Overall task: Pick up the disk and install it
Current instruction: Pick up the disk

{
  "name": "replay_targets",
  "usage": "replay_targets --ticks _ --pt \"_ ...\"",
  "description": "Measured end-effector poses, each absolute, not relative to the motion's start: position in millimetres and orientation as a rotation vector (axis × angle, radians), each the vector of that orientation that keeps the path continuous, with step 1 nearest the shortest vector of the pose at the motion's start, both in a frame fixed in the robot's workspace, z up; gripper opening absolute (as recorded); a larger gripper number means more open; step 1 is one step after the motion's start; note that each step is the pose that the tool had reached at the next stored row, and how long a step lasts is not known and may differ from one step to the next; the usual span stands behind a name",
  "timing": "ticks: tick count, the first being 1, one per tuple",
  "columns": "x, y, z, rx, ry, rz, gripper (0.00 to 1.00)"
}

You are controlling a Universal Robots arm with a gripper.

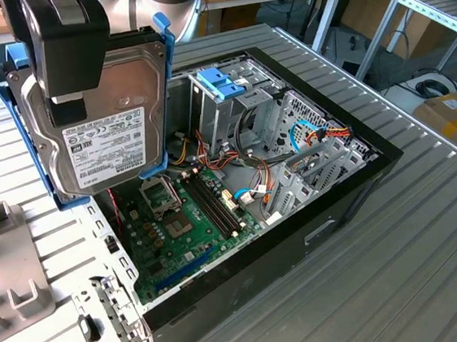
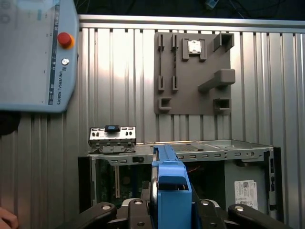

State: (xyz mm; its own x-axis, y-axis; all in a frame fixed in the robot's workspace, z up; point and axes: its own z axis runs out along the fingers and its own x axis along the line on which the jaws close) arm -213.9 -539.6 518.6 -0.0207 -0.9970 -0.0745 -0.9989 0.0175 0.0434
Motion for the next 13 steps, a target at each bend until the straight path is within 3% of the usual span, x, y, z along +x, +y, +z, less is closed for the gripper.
replay_targets --ticks 13 --pt "-213.9 -549.1 518.5 -2.182 2.224 0.13 0.37"
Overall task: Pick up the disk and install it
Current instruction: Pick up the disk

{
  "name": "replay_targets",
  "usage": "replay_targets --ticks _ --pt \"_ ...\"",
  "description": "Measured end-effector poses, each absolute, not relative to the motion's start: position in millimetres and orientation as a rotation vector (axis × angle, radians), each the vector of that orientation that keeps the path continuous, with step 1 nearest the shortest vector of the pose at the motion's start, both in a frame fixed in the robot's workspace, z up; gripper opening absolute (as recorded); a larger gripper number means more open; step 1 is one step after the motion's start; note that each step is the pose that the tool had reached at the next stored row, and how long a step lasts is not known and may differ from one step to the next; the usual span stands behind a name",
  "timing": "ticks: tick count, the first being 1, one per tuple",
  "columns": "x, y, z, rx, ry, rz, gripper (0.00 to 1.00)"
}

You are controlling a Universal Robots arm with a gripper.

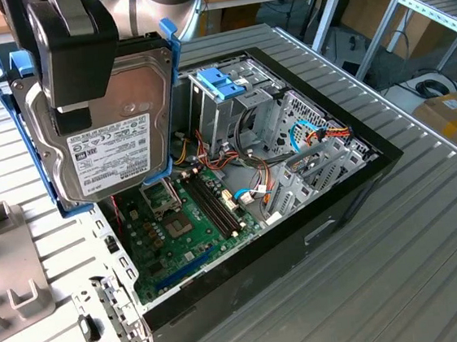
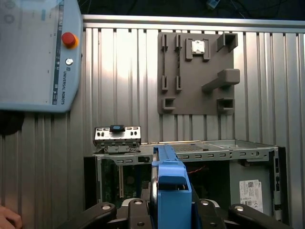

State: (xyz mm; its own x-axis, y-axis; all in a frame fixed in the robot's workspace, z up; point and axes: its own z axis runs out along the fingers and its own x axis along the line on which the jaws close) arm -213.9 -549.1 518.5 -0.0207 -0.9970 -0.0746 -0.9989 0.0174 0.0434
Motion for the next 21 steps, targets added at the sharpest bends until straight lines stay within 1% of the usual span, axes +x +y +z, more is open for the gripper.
replay_targets --ticks 21 --pt "-202 -553 518 -2.183 2.225 0.129 0.37"
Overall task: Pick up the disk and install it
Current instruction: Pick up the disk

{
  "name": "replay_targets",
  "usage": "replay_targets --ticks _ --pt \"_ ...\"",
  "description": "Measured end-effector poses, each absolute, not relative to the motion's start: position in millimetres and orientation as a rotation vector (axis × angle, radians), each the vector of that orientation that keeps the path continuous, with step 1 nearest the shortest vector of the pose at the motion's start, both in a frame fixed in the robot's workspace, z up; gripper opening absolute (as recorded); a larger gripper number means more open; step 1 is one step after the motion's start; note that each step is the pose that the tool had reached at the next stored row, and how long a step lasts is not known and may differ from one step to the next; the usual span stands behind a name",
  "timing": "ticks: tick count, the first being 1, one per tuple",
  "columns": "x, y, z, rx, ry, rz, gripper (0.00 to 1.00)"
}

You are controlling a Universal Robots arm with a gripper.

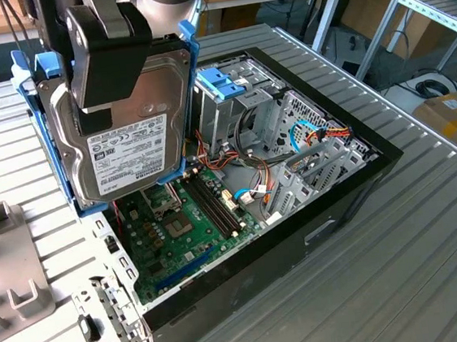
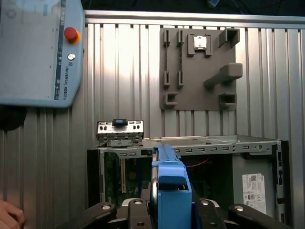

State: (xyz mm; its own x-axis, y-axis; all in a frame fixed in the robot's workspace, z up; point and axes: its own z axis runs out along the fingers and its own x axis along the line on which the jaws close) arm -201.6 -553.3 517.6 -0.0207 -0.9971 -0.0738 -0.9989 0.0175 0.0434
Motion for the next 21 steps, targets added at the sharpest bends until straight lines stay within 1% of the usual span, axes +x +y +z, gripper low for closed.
replay_targets --ticks 21 --pt "-193.9 -553.2 517.4 -2.183 2.225 0.128 0.37"
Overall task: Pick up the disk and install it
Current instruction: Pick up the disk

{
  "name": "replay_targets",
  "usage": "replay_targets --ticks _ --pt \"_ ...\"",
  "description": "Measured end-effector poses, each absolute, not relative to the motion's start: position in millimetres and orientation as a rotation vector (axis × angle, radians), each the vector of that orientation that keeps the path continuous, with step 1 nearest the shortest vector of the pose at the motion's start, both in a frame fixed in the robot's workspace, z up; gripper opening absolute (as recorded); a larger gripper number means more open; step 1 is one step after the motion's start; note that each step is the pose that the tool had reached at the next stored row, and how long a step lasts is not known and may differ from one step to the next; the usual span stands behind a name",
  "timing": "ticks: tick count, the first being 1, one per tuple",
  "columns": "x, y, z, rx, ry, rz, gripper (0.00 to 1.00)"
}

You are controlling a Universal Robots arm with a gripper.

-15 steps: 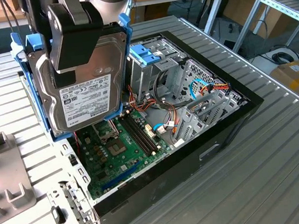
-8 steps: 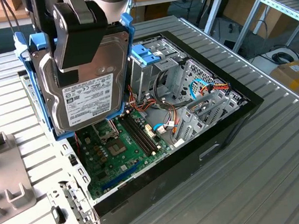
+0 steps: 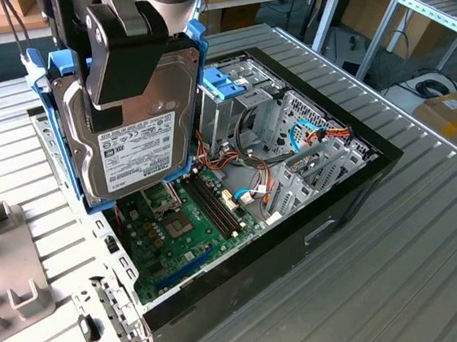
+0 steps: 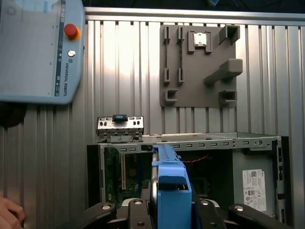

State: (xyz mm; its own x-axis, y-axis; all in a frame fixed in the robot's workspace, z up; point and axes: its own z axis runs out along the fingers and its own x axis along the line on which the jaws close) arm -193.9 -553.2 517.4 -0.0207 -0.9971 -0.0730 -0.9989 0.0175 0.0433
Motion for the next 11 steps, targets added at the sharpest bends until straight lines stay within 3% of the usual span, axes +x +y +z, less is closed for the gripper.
replay_targets --ticks 11 --pt "-187.3 -553.7 517.1 -2.183 2.226 0.127 0.37"
